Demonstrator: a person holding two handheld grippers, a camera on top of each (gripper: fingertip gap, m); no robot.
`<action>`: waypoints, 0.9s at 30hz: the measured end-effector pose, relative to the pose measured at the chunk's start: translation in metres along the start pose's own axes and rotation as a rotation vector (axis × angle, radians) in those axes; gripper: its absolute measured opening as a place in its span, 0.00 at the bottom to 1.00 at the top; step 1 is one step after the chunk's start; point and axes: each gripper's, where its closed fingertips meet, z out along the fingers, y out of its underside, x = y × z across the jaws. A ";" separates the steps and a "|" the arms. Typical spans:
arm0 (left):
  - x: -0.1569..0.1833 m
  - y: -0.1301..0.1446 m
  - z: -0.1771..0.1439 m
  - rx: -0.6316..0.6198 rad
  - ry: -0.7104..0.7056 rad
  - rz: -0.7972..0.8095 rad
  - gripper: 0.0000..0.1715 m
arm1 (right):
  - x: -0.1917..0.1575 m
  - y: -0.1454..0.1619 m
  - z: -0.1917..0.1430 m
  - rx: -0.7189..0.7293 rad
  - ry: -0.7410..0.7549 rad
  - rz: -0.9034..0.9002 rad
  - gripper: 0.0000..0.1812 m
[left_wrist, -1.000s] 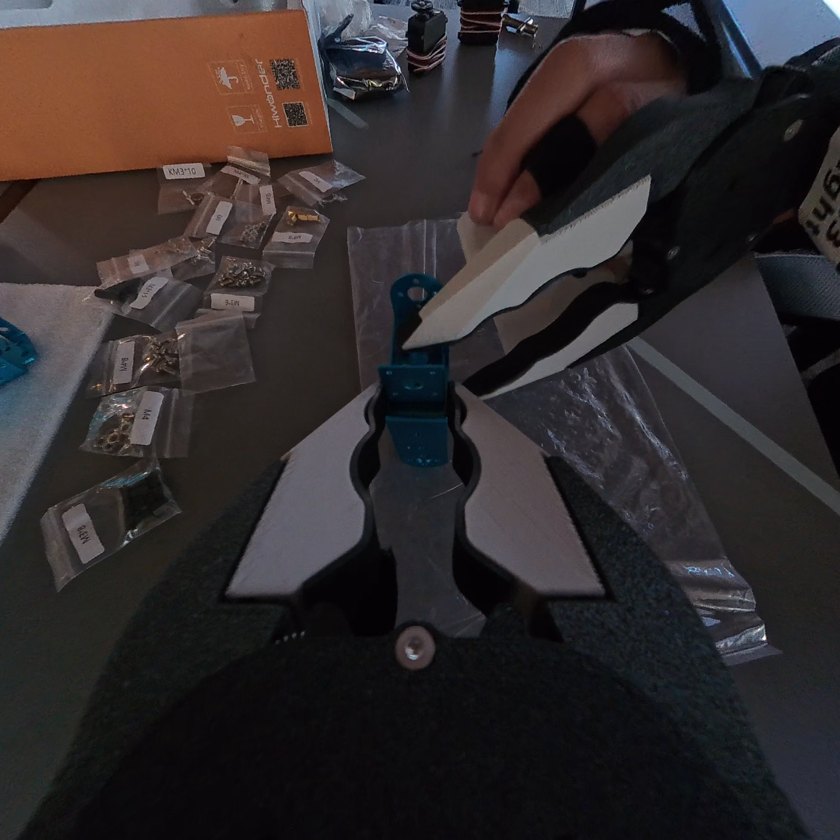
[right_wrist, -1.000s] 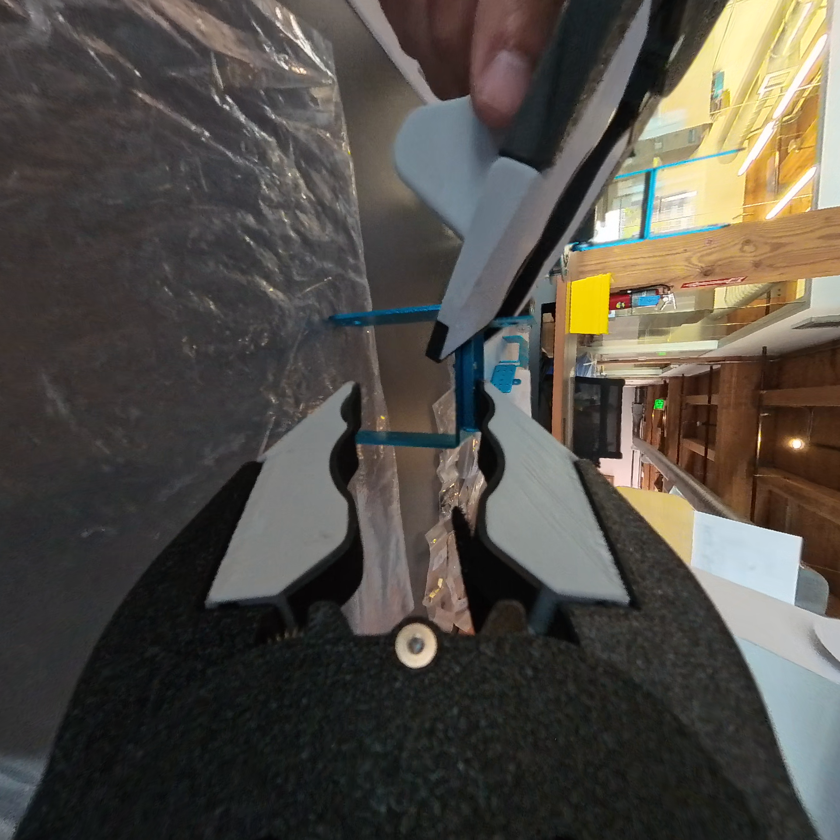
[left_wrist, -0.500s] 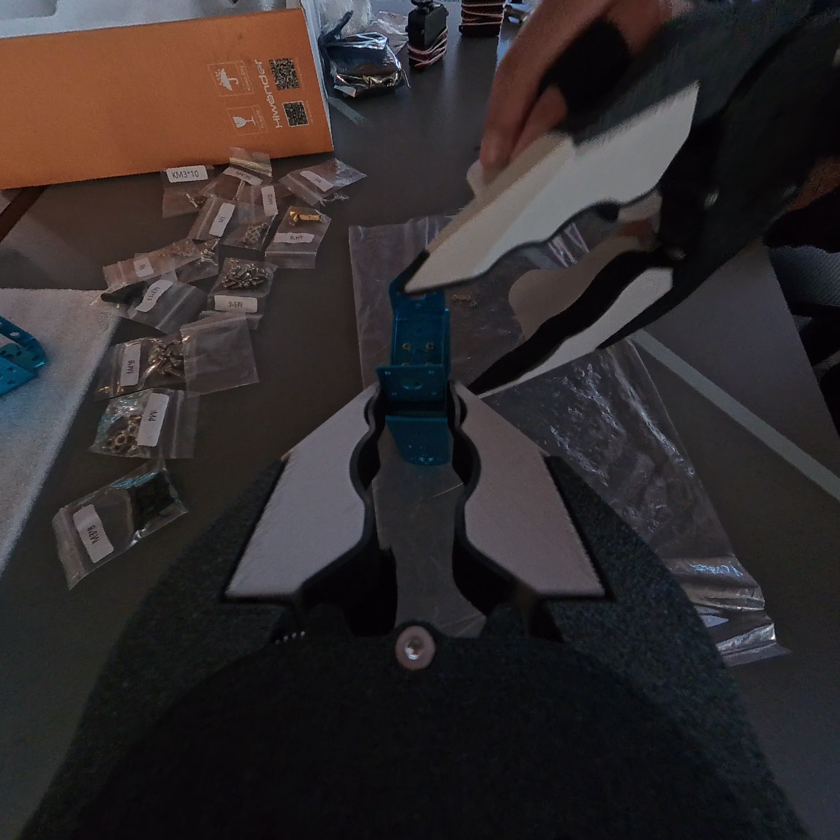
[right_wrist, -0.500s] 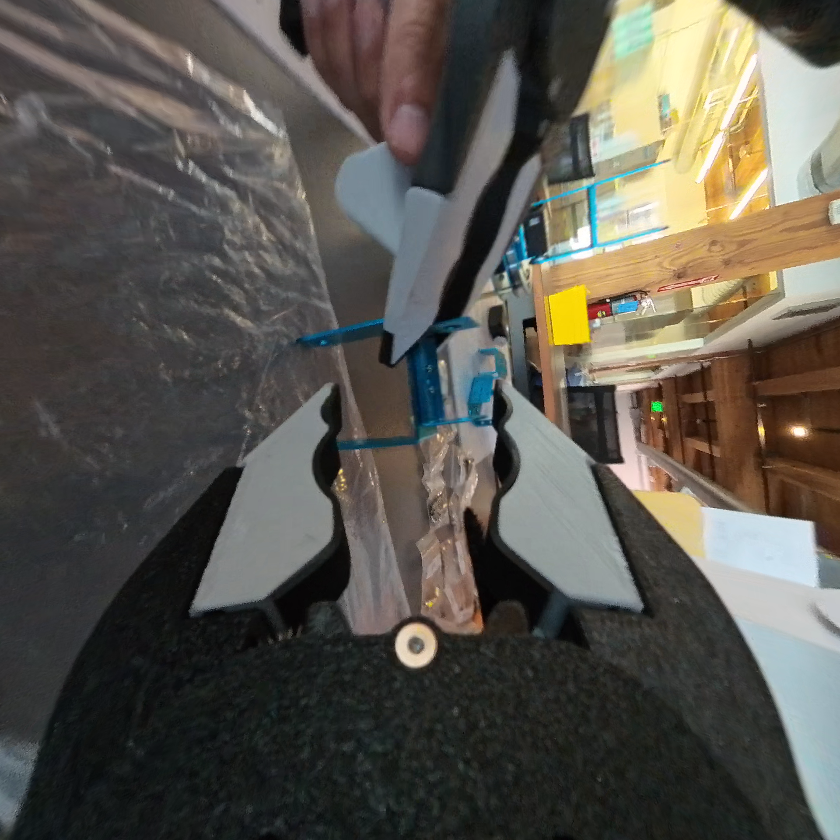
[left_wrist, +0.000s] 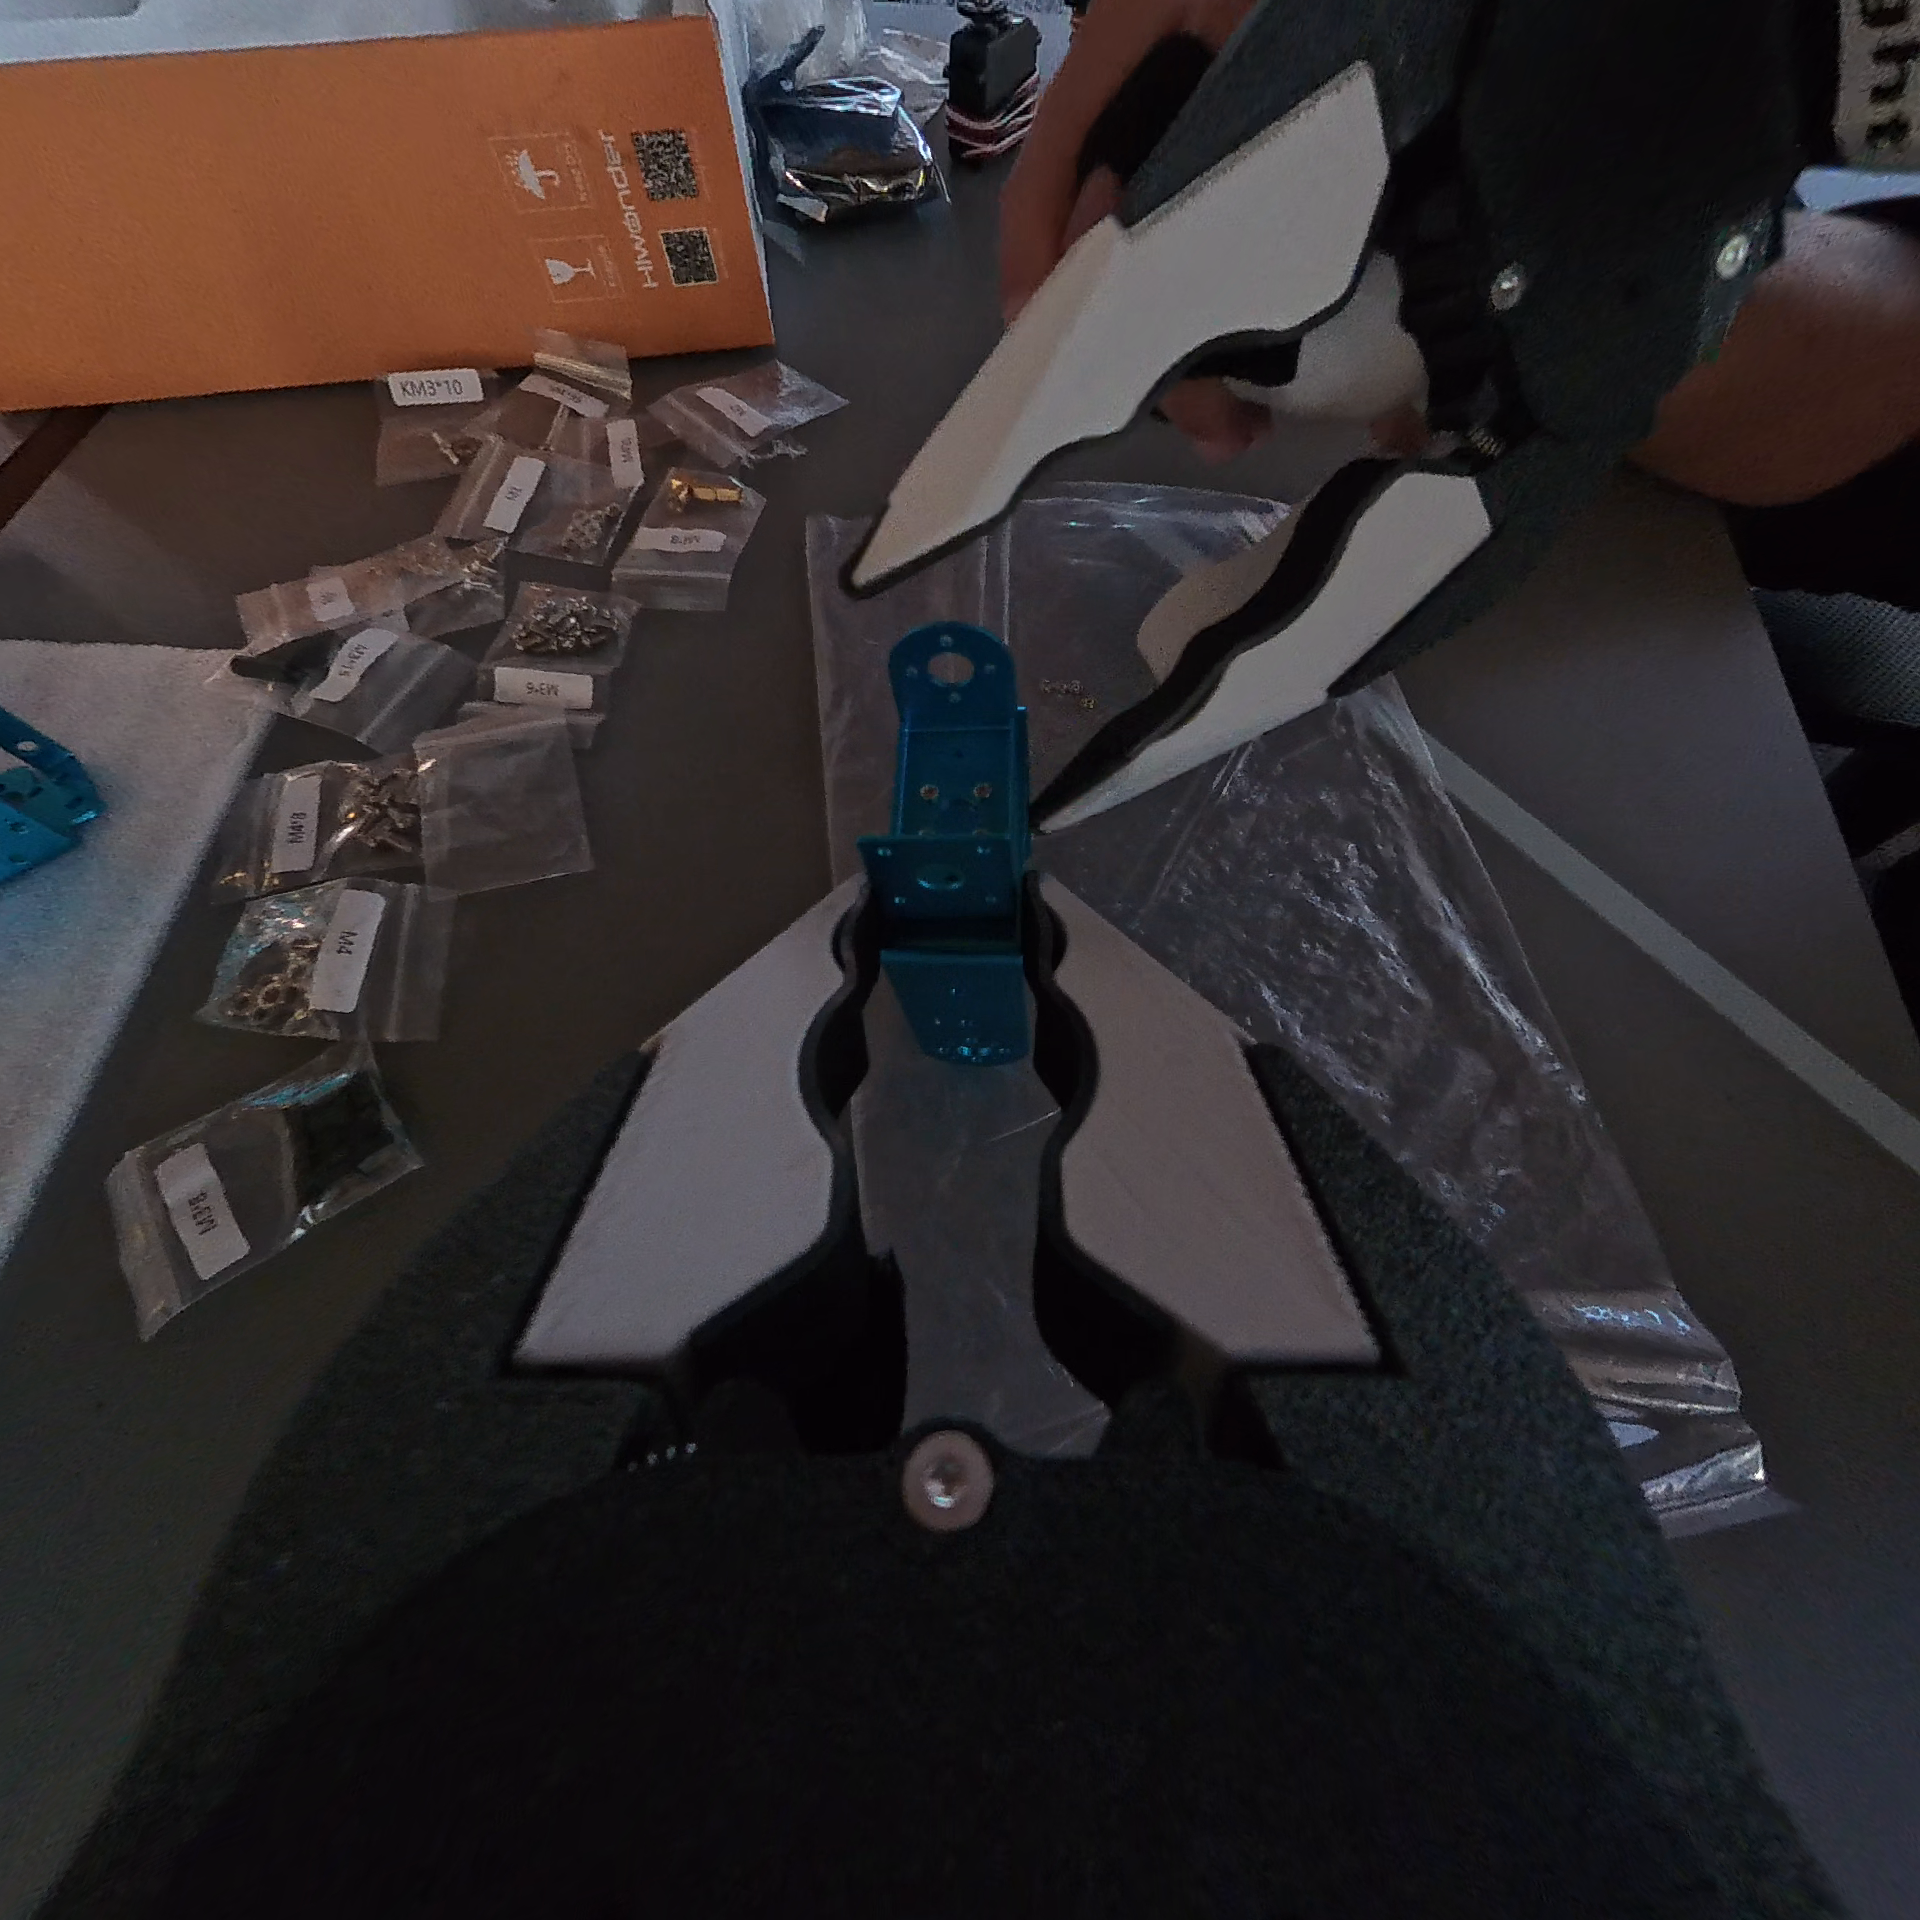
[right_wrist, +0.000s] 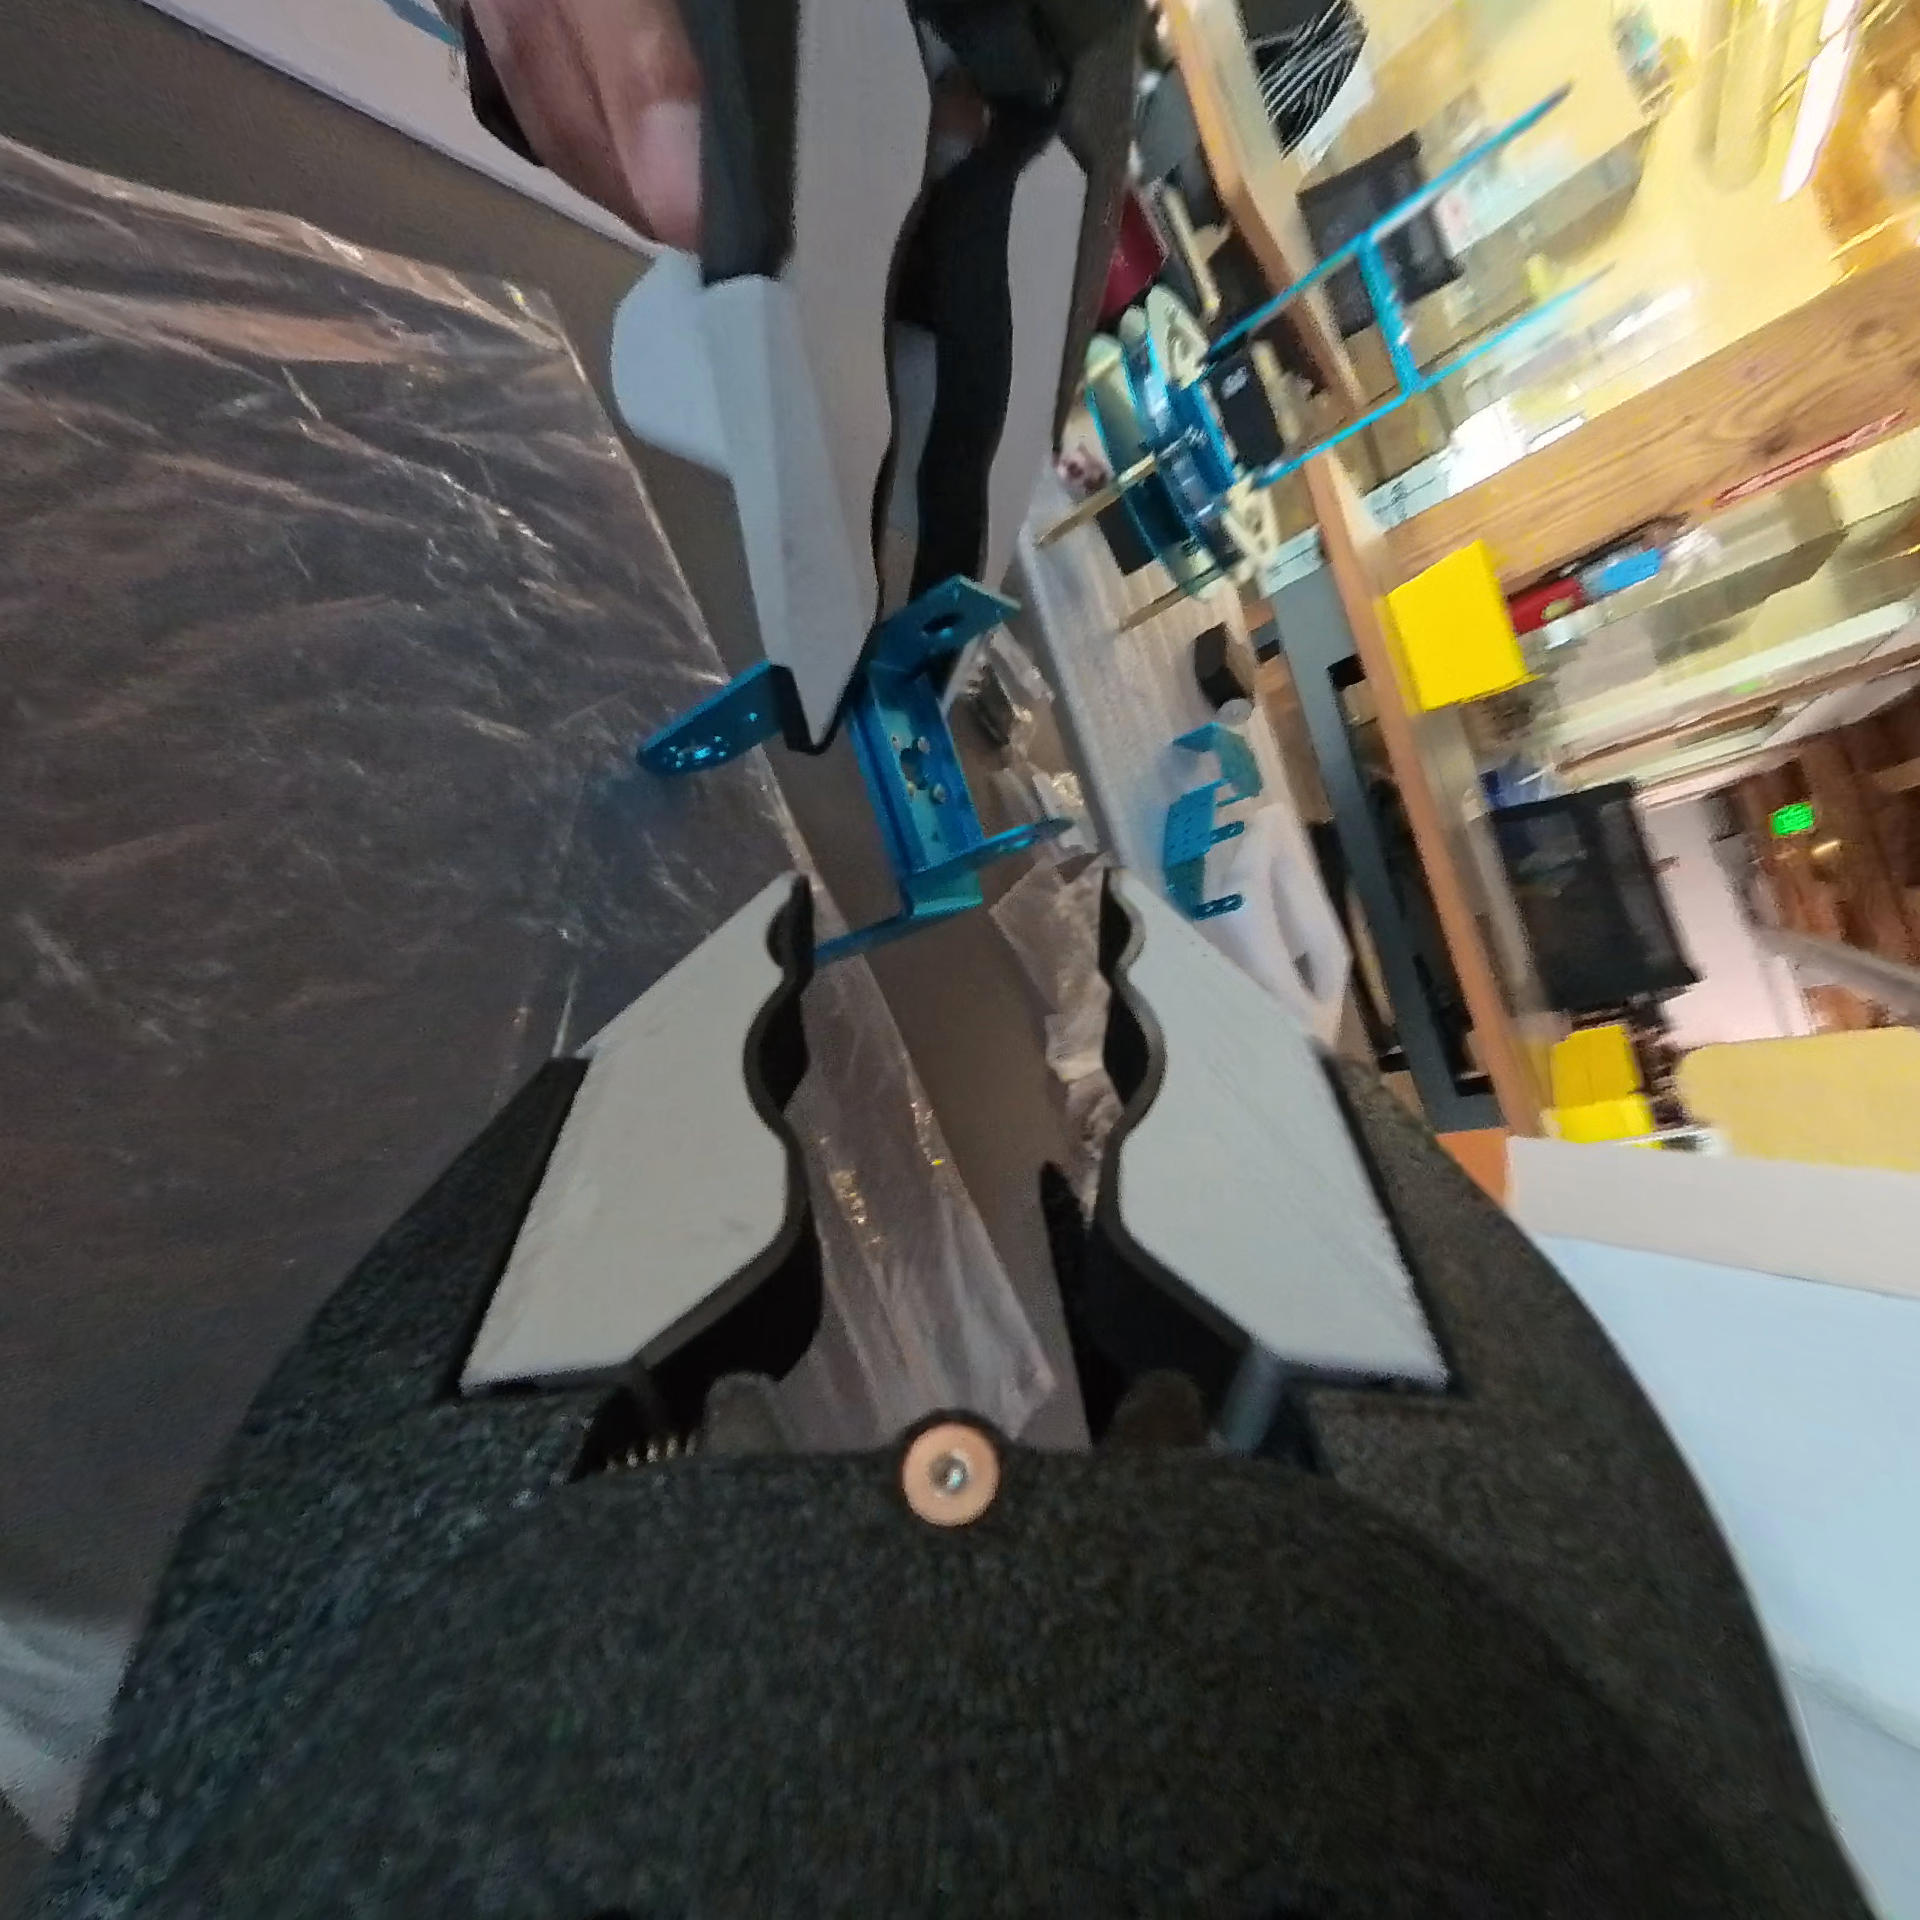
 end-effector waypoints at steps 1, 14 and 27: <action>0.000 0.000 0.000 -0.001 -0.001 -0.002 0.15 | 0.002 -0.003 -0.002 0.015 0.027 -0.033 0.29; 0.002 0.000 0.001 -0.017 -0.016 0.021 0.15 | 0.004 0.001 0.007 -0.100 0.192 -0.292 0.27; 0.003 0.000 0.001 -0.019 -0.018 0.031 0.15 | 0.002 0.000 0.007 -0.080 0.176 -0.268 0.32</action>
